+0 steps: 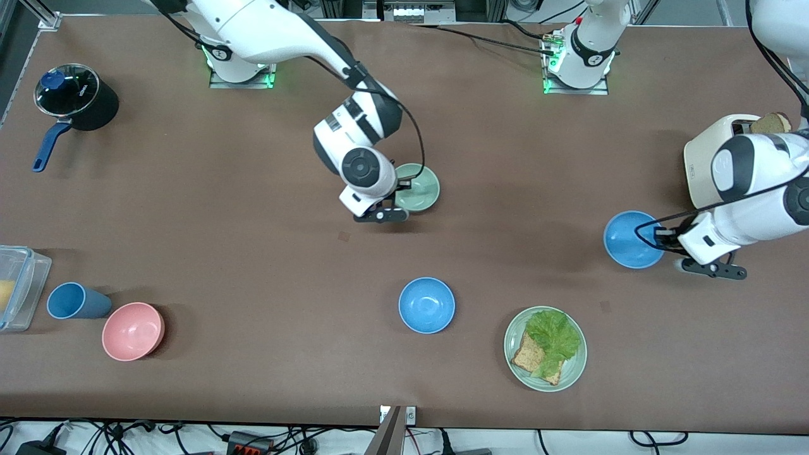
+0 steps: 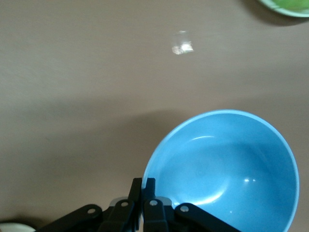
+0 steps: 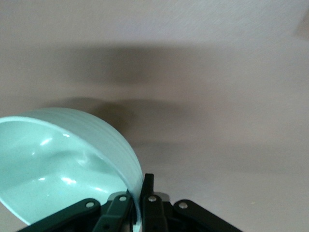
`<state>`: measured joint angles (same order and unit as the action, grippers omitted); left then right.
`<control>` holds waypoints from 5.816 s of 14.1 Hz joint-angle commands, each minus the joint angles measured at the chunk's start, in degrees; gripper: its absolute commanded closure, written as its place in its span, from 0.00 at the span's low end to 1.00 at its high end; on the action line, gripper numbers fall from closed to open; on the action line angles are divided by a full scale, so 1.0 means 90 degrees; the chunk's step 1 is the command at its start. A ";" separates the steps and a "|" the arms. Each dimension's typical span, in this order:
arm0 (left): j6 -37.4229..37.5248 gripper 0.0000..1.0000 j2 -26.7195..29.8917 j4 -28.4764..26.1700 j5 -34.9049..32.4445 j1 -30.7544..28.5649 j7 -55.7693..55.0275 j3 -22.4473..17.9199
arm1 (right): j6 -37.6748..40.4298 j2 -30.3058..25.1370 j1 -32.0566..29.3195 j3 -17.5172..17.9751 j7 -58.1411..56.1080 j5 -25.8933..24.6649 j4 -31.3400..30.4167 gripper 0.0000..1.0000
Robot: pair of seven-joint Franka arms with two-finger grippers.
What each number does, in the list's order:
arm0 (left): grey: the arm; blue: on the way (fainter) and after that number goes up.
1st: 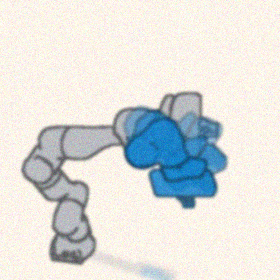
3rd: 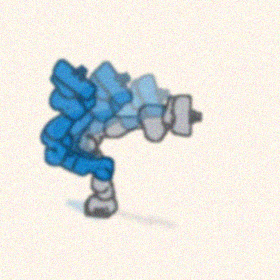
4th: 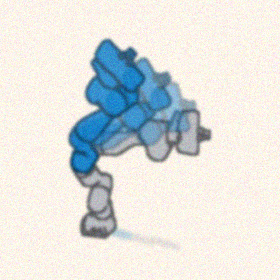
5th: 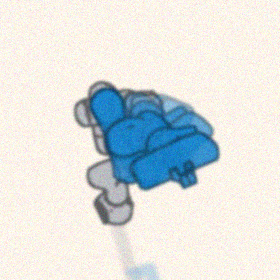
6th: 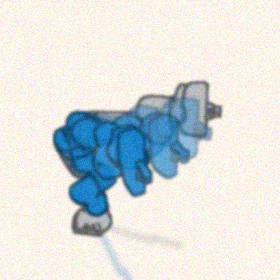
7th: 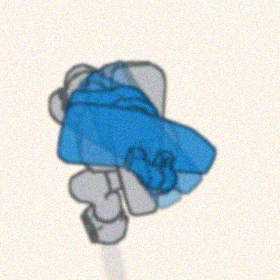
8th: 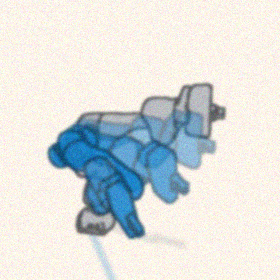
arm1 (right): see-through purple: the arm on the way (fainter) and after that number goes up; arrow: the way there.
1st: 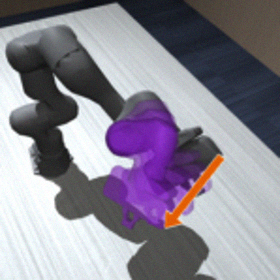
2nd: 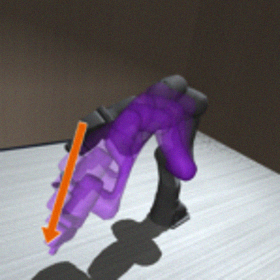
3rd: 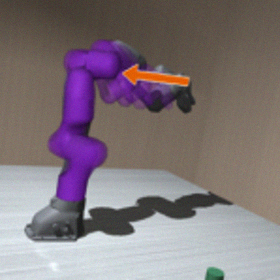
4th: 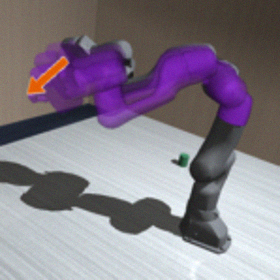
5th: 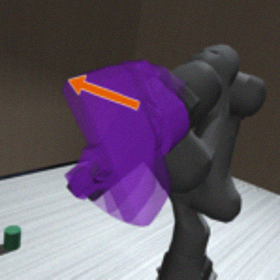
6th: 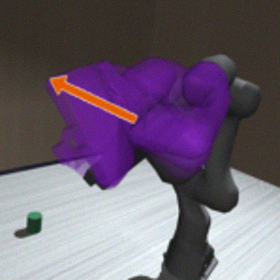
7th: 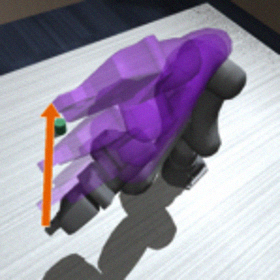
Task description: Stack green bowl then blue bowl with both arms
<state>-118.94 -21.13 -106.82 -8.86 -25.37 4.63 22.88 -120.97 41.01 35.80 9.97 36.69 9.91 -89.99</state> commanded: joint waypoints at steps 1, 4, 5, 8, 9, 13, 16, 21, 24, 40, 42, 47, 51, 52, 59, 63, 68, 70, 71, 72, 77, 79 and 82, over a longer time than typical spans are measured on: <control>0.0558 1.00 0.0355 -0.0055 0.0008 -0.0072 -0.0950 0.0698 | -0.0433 0.0218 0.0124 -0.0043 0.0239 0.0187 0.0136 1.00; 0.0608 1.00 0.0375 -0.0045 0.0182 -0.0072 -0.1158 0.1159 | -0.0689 0.0238 0.0104 -0.0043 0.0249 0.0246 0.0165 0.28; 0.0608 1.00 0.0375 -0.0045 0.0513 -0.0072 -0.1246 0.1237 | -0.0689 0.0199 0.0046 -0.0053 0.0249 0.0285 0.0185 0.00; 0.0628 0.94 0.0434 -0.0045 0.0789 -0.0072 -0.1509 0.1549 | -0.0350 -0.0502 -0.0178 -0.0218 0.0171 0.0217 0.0185 0.00; 0.0618 0.94 0.0424 -0.0035 0.0799 -0.0072 -0.1636 0.1608 | -0.0057 -0.0804 -0.0324 -0.0335 0.0171 0.0198 0.0214 0.00; 0.0628 0.97 0.0414 -0.0055 0.0799 -0.0033 -0.2843 0.2212 | 0.0589 -0.1792 -0.0735 -0.0931 0.0083 -0.0182 0.0214 0.00; 0.0608 1.00 0.0278 -0.0055 0.0799 0.0026 -0.3989 0.3052 | 0.0766 -0.2242 -0.1222 -0.1176 -0.0316 -0.0428 0.0224 0.00; 0.0239 0.99 -0.0014 -0.0132 0.0789 0.1127 -0.4477 0.3288 | 0.1311 -0.2457 -0.2209 -0.1176 -0.0844 -0.0457 0.0466 0.00; -0.0230 0.99 -0.0385 -0.0191 0.0353 0.1939 -0.5493 0.3074 | 0.1459 -0.2740 -0.2940 -0.1166 -0.1447 -0.0476 0.0468 0.00; -0.1100 0.98 -0.1411 -0.0133 -0.1554 0.2526 -0.7144 0.2644 | 0.2825 -0.3629 -0.4261 -0.1362 -0.4419 -0.1111 0.0507 0.00; -0.1208 0.97 -0.1441 -0.0133 -0.1564 0.2555 -0.7155 0.2634 | 0.3022 -0.3872 -0.4222 -0.1362 -0.4409 -0.1111 0.0226 0.00; -0.1024 0.52 -0.1344 -0.0104 -0.1525 0.2312 -0.7242 0.2673 | 0.2242 -0.5082 -0.4212 -0.1352 -0.4399 -0.1141 -0.1579 0.00; -0.0195 0.47 -0.0943 0.0101 -0.1447 0.1903 -0.7262 0.3023 | 0.2182 -0.5270 -0.4212 -0.1342 -0.4419 -0.1140 -0.1817 0.00; -0.0009 0.47 -0.0943 0.0237 -0.1437 0.1611 -0.7262 0.3276 | 0.2182 -0.5241 -0.4212 -0.1332 -0.4419 -0.1131 -0.1788 0.00; 0.0576 0.39 -0.0933 0.0734 -0.1447 0.0222 -0.6903 0.3991 | 0.2240 -0.4860 -0.4163 -0.1303 -0.4487 -0.1131 -0.1271 0.00; 0.1077 0.27 -0.0953 0.1059 -0.1418 -0.0674 -0.4387 0.4254 | 0.2241 -0.4860 -0.4173 -0.1313 -0.4468 -0.1121 -0.1261 0.00; 0.1203 0.15 -0.0972 0.1068 -0.1105 -0.1778 -0.2666 0.4480 | 0.2250 -0.4860 -0.4164 -0.1313 -0.4497 -0.1131 -0.1251 0.00; 0.1389 0.00 -0.0953 0.1088 -0.1096 -0.2092 -0.2079 0.4490 | 0.2270 -0.4860 -0.4173 -0.1313 -0.4497 -0.1131 -0.1251 0.00; 0.1390 0.00 -0.0846 0.1097 -0.0979 -0.2267 -0.1854 0.4470 | 0.2279 -0.4860 -0.4173 -0.1313 -0.4497 -0.1131 -0.1251 0.00; 0.1380 0.00 -0.0507 0.1078 -0.0592 -0.2414 -0.1746 0.4393 | 0.2280 -0.4860 -0.4173 -0.1313 -0.4487 -0.1121 -0.1251 0.00; 0.1360 0.00 0.1036 0.0806 0.1063 -0.2396 -0.1715 0.2978 | 0.2299 -0.4850 -0.4164 -0.1313 -0.4458 -0.1121 -0.1260 0.00; 0.1466 0.00 0.1351 0.0805 0.1063 -0.1805 -0.1696 0.2190 | 0.2299 -0.4850 -0.4163 -0.1313 -0.4448 -0.1121 -0.1261 0.00; 0.2266 0.00 0.1799 0.0873 0.1121 0.0564 -0.1510 -0.0480 | 0.2299 -0.4821 -0.4163 -0.1313 -0.4438 -0.1121 -0.1261 0.00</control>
<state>-101.51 -9.43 -97.40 -0.85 -33.55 -10.98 33.42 -100.93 -2.68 -1.83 -1.82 -2.97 0.48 -102.11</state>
